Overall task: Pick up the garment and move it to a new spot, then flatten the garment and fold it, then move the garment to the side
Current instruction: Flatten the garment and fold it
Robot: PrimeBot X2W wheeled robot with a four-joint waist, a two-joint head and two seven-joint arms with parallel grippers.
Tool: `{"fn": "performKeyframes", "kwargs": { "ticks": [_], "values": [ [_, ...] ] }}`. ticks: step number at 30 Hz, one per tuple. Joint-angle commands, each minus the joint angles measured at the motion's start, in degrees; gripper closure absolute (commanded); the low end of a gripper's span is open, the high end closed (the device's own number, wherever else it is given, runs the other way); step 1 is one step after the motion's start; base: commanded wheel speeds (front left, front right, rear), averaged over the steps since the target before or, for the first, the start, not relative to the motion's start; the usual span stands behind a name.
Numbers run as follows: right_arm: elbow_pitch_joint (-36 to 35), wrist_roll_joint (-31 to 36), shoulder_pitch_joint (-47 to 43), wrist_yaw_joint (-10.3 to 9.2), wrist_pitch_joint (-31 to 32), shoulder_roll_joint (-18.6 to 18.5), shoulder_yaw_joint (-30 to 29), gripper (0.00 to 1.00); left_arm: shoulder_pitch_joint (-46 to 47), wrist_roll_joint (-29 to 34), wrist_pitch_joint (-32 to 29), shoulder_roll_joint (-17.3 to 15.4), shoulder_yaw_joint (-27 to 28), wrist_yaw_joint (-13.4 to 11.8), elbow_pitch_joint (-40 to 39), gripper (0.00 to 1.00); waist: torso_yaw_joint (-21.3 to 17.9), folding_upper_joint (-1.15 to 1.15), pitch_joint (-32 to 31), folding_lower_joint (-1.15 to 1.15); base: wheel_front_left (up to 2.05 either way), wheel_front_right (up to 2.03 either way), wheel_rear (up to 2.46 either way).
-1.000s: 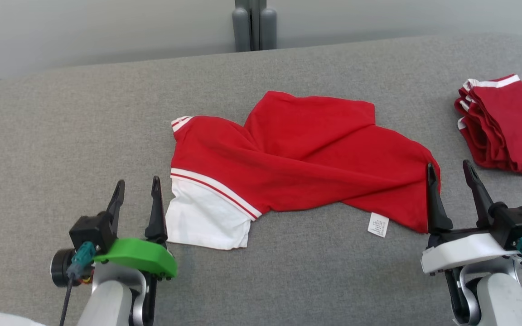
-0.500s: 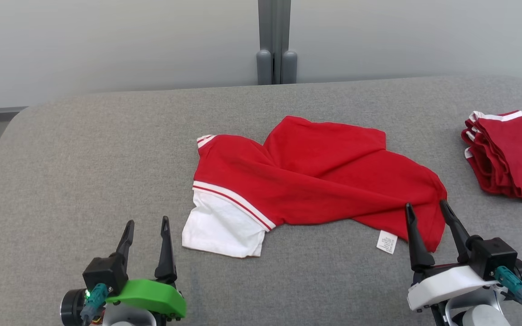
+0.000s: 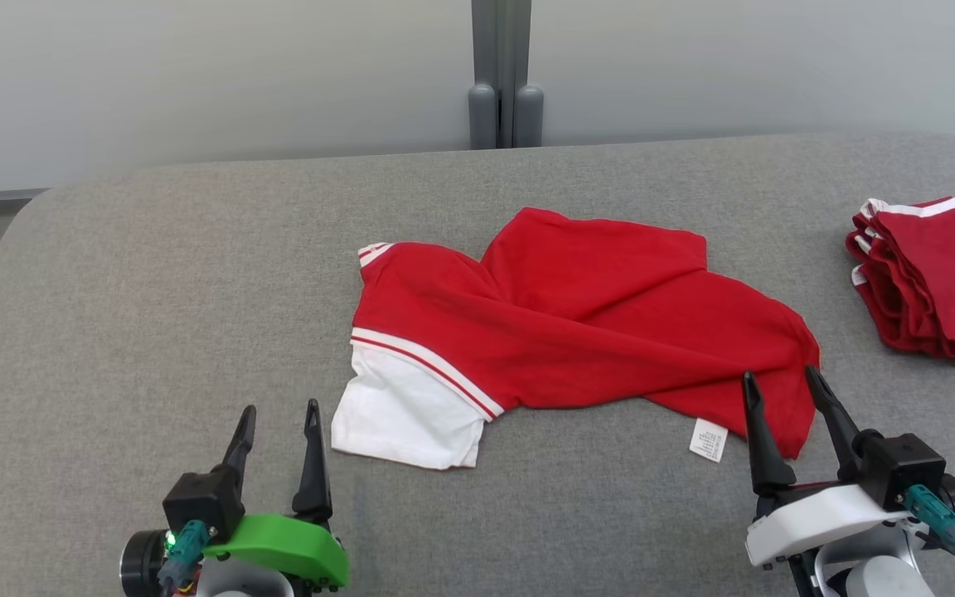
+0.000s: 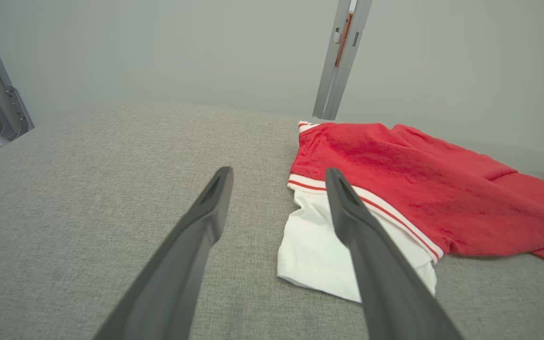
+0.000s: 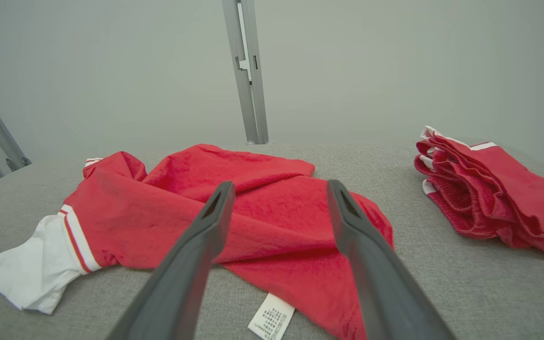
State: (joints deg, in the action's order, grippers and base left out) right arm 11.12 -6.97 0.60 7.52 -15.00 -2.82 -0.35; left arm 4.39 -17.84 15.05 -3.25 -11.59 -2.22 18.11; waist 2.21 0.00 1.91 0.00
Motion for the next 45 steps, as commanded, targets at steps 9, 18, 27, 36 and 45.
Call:
{"fn": "performKeyframes", "kwargs": {
  "ticks": [9, 18, 27, 36, 45],
  "values": [
    [0.52, -0.10, 1.86, -0.06, -0.21, -0.14, 0.04, 0.00, 5.03, -0.60, -7.29, -0.34, -1.68, -0.19, 9.27, 0.00, -2.53, 0.00, 2.76, 0.00, 0.00, 0.00, 0.00],
    [3.51, 0.54, 2.38, -0.06, 0.63, -0.15, -1.10, 0.00, 10.14, -2.63, -11.72, -0.58, -0.73, -0.40, 18.82, 0.00, -5.83, 0.00, 4.72, 0.00, 0.00, 0.00, 0.00],
    [8.75, 2.06, 3.59, -0.06, 3.83, -0.11, -6.41, 0.00, 12.67, -3.88, -9.23, -0.20, -2.23, 1.47, 23.00, 1.00, -5.09, 0.00, 5.33, 0.00, 0.00, 0.00, 0.00],
    [19.35, 2.94, 8.65, -0.06, 6.78, -0.16, -7.87, 0.00, 11.54, -4.48, -5.82, -0.27, -2.83, 1.56, 20.10, 1.00, -0.77, 0.00, 5.15, 0.00, 0.00, 0.00, 0.00],
    [28.06, 0.54, 11.65, -0.02, 8.56, 0.00, -5.93, 1.00, 9.68, -5.56, -4.35, -0.06, -3.90, 2.23, 15.41, 1.00, 1.44, 0.00, 4.26, 0.00, 0.00, 0.00, 0.00]
  ]
}}
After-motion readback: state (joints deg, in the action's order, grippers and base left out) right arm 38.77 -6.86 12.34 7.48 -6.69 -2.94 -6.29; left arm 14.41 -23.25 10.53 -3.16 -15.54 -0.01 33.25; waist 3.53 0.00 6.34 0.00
